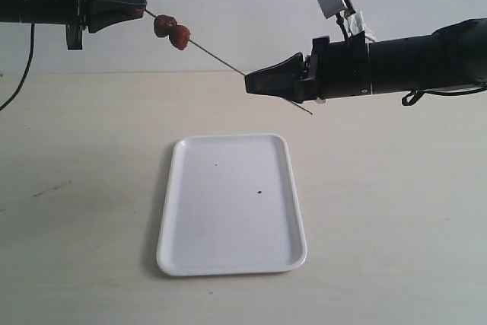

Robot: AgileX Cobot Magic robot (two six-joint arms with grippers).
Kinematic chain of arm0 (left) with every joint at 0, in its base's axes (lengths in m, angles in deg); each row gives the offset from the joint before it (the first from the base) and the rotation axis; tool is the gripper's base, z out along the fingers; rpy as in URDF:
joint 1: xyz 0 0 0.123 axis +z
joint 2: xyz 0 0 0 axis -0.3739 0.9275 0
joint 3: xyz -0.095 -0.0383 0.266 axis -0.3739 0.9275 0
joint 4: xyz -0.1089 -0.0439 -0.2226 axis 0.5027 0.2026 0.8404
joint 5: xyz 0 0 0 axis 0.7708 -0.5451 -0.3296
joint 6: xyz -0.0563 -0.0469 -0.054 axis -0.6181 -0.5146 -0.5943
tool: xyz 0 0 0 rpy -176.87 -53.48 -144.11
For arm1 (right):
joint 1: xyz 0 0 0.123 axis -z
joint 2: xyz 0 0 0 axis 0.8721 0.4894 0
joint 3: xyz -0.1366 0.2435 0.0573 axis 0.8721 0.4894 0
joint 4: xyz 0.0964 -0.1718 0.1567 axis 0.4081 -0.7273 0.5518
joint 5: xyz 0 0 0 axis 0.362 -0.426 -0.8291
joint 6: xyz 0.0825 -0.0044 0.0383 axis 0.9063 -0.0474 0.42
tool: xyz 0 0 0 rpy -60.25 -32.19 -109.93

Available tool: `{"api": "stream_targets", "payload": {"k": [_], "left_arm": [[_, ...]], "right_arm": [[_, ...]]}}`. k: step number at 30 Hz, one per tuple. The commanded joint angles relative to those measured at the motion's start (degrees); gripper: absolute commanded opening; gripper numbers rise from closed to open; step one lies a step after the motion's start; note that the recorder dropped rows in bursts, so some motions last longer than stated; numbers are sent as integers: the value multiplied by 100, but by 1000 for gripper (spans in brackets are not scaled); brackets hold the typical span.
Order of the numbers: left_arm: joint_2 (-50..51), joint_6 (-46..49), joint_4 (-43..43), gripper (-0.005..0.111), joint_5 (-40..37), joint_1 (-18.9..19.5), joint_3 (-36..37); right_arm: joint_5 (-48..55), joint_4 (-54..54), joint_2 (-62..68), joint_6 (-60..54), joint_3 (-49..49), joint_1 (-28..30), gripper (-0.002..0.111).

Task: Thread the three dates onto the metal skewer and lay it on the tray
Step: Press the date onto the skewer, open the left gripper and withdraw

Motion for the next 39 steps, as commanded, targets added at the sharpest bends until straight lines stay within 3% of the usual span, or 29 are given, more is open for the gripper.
{"api": "stream_targets", "payload": {"k": [1,11,18,21,31,34,39], "left_arm": [[-15,57,-183,11,-370,-246,-3],[-15,57,-238,12,-370,-243,-3],[-15,57,-180,38,-370,-243,-3],[-15,57,-180,43,-370,-210,-3],[-28,115,-155,44,-370,75,-3],[-28,140,-132,44,-370,257,-3],[-28,332,-154,44,-370,539,-3]], "right_arm": [[431,347,-75,-74,-43,-134,0],[431,347,-75,-43,-43,-134,0],[431,307,-75,109,-43,-134,0],[421,267,-75,106,-43,-134,0],[-107,265,-75,316,-43,-121,0],[-771,265,-75,607,-43,-121,0],[-882,192,-75,701,-43,-121,0]]}}
